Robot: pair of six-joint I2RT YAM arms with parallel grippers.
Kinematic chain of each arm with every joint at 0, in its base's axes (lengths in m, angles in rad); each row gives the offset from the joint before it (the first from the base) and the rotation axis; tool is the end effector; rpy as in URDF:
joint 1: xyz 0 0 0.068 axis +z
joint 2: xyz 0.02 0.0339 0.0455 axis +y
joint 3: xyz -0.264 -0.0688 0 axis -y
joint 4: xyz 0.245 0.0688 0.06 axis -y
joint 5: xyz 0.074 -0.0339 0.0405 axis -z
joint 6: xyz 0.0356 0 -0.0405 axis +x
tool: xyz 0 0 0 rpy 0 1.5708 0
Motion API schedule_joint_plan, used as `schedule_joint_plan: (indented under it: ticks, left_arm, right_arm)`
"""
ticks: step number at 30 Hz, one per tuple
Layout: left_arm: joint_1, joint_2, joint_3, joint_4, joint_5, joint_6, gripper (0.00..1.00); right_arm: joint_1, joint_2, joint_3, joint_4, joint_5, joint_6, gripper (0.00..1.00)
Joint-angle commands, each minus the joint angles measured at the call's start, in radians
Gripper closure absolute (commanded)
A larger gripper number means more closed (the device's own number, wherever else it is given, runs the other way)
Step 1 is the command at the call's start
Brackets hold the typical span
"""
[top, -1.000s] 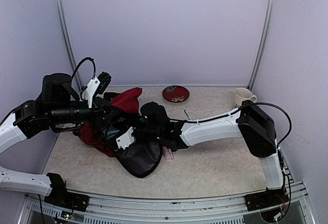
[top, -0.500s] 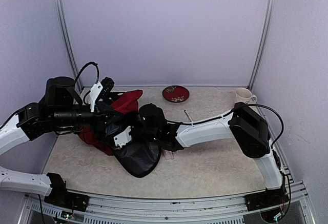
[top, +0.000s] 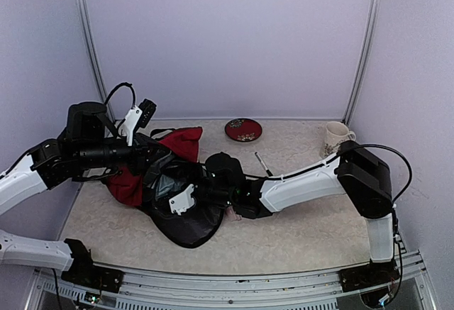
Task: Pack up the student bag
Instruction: Place the pencil case in the largest pocket of the bag.
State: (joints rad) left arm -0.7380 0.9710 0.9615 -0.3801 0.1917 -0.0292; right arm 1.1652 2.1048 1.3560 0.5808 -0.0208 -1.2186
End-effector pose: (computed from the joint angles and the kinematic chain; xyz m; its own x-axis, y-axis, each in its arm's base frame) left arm 0.1562 -0.1512 0.3477 -0.3040 0.2377 -0.9226 0.7823 0.6149 -0.0993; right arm 0.1898 0.4439 0.1996 0.8471 -0.4056 -0.3434 -0.3816 -0.0146 -0.9242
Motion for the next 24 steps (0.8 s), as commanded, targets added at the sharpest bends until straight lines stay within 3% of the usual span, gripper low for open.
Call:
schedule_joint_plan:
  ticks: [1,7,11,13,20,24]
  left_arm:
    - [0.014,-0.002,-0.03,0.03,-0.02,-0.024,1.0]
    - [0.015,-0.014,-0.033,0.024,-0.011,-0.032,1.0]
    - [0.01,-0.037,-0.015,0.019,0.036,-0.037,1.0]
    - [-0.005,-0.043,-0.008,0.008,0.051,-0.031,1.0]
    - [-0.088,-0.039,-0.013,0.034,0.139,-0.011,1.0]
    - [-0.072,-0.04,-0.015,0.036,0.084,-0.014,1.0]
  right_arm:
    - [0.006,-0.045,-0.018,0.011,0.015,0.043,0.25]
    - [-0.016,0.006,0.043,-0.015,0.037,0.095,0.29]
    - [-0.041,0.075,0.14,0.026,0.083,0.11,0.54]
    - [-0.052,0.103,0.202,0.024,0.12,0.135,0.61]
    - [-0.059,0.189,0.366,-0.022,0.173,0.157,0.64]
    - [-0.064,0.266,0.358,-0.046,0.19,0.1,0.63]
